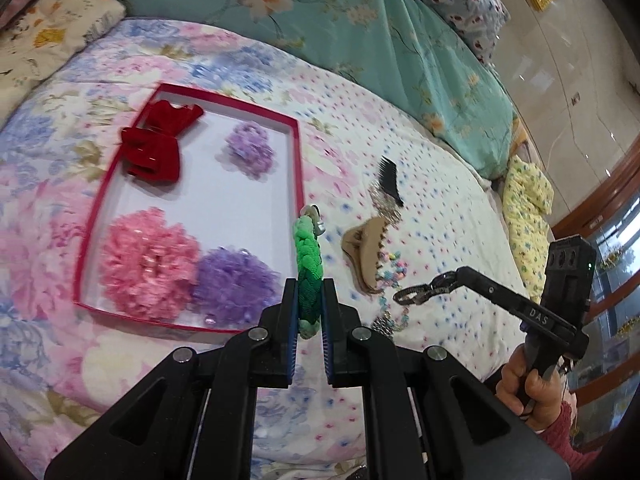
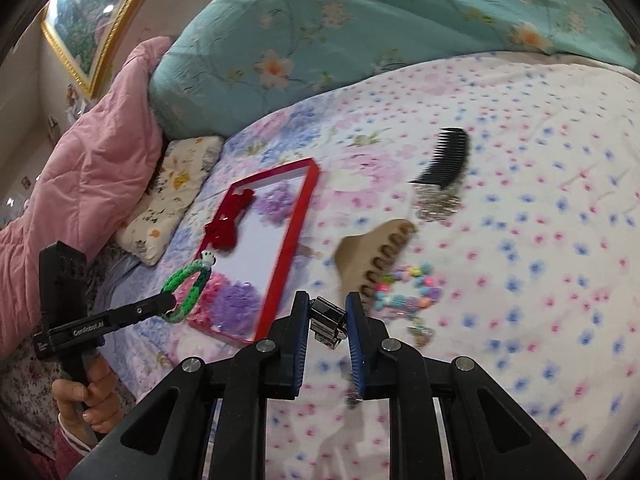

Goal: Organize jewelry
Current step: 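Carry the green band and silver watch over the red tray with both tools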

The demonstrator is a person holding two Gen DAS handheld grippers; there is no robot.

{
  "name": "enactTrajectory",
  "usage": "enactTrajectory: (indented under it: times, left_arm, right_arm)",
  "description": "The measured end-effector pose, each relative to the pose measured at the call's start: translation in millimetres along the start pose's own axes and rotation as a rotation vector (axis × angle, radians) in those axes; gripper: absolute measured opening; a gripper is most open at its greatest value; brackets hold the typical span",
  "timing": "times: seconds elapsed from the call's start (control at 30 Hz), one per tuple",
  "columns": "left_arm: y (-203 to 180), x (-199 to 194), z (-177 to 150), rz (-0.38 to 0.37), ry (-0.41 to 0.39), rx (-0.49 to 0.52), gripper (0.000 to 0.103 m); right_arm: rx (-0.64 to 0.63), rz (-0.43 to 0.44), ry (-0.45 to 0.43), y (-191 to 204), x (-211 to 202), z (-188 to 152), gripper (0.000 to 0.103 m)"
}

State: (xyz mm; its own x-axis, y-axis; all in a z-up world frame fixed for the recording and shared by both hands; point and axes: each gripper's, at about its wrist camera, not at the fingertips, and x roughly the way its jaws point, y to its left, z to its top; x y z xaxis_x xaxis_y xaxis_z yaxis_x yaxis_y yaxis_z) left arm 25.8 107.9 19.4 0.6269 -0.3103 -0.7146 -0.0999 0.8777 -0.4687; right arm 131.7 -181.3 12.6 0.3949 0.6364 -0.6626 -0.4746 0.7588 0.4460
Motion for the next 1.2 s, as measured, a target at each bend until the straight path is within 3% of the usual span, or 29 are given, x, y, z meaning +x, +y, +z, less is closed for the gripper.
enactTrajectory:
  times: [0.4, 0.67, 0.87, 1.2]
  left_arm:
    - [48, -25, 6, 0.047, -0.060, -0.088, 0.008]
    - [82, -25, 16, 0.041, -0.068, -0.159, 0.008]
    - [100, -6, 23, 0.039, -0.047, -0.202, 0.008]
    - [128, 28, 8, 0.073, 0.026, -0.258, 0.008]
  right_arm:
    - [-0.105, 0.123, 0.056, 77, 49, 12, 0.018]
    - [-0.137, 0.174, 0.081, 117, 101, 19, 0.018]
    - [-0.109, 0.175, 0.088, 120, 132, 22, 0.018]
    - [-0.125, 0.149, 0.153, 107, 149, -7, 0.018]
